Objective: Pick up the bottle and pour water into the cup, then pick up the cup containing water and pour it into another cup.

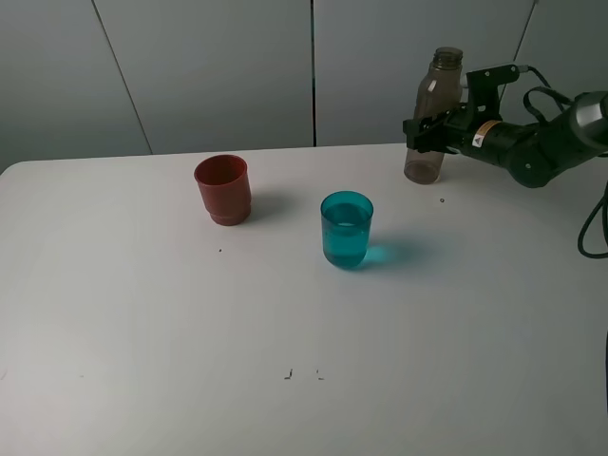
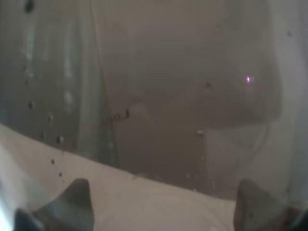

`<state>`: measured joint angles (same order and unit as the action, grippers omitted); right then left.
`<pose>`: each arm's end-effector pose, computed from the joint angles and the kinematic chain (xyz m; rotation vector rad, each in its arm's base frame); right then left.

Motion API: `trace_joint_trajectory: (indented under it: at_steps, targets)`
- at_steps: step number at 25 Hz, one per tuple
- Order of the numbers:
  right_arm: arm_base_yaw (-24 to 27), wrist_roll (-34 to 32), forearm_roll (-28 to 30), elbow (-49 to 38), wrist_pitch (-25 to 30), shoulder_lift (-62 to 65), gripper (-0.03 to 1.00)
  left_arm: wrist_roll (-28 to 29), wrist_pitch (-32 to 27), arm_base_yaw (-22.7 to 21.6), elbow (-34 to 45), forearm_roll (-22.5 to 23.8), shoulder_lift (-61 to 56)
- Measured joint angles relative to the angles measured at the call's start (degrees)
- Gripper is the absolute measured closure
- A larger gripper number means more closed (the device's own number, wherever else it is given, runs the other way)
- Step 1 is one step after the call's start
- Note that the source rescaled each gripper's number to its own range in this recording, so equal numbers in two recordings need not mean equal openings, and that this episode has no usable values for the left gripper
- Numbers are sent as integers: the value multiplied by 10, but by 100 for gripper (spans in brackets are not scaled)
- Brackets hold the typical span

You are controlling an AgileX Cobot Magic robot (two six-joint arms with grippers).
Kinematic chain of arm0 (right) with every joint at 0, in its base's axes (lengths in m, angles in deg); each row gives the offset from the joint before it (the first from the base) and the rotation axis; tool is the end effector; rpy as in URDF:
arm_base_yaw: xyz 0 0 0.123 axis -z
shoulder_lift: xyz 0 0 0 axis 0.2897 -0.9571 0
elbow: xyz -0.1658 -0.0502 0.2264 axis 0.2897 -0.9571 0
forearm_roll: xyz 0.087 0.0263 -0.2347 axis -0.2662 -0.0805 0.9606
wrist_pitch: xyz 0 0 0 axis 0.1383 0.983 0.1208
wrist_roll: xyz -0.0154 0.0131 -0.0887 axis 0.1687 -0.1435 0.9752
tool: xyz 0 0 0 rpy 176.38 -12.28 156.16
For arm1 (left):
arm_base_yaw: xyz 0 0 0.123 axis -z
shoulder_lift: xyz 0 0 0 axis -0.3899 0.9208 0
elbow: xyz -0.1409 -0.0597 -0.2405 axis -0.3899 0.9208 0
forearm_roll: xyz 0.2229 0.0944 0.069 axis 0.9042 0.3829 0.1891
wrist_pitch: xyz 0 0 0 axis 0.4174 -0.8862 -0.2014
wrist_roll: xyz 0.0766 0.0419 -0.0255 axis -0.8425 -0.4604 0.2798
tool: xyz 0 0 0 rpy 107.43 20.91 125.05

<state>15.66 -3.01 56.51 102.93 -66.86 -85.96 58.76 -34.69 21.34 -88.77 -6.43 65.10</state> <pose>0.4489 0.0400 0.0849 -0.3201 1.8769 0.2951 -0.0086 0.0074 0.2787 -0.0840 2.0530 0.1013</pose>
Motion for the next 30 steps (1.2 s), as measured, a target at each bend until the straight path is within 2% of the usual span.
trace_joint_trajectory:
  at_steps: [13,14,15,17,18,20,24,30]
  targets:
    - [0,-3,3,0,1,0,96,0,0,0,0,0,0]
    - [0,-6,3,0,1,0,84,0,0,0,0,0,0]
    - [0,-9,3,0,1,0,64,0,0,0,0,0,0]
    - [0,-18,3,0,1,0,15,0,0,0,0,0,0]
    - [0,-23,3,0,1,0,6,0,0,0,0,0,0]
    - [0,-32,8,0,1,0,-1,0,0,0,0,0,0]
    - [0,-41,32,0,17,1,-3,0,0,0,0,0,0]
    - [0,-39,35,-27,56,25,-3,0,0,0,0,0,0]
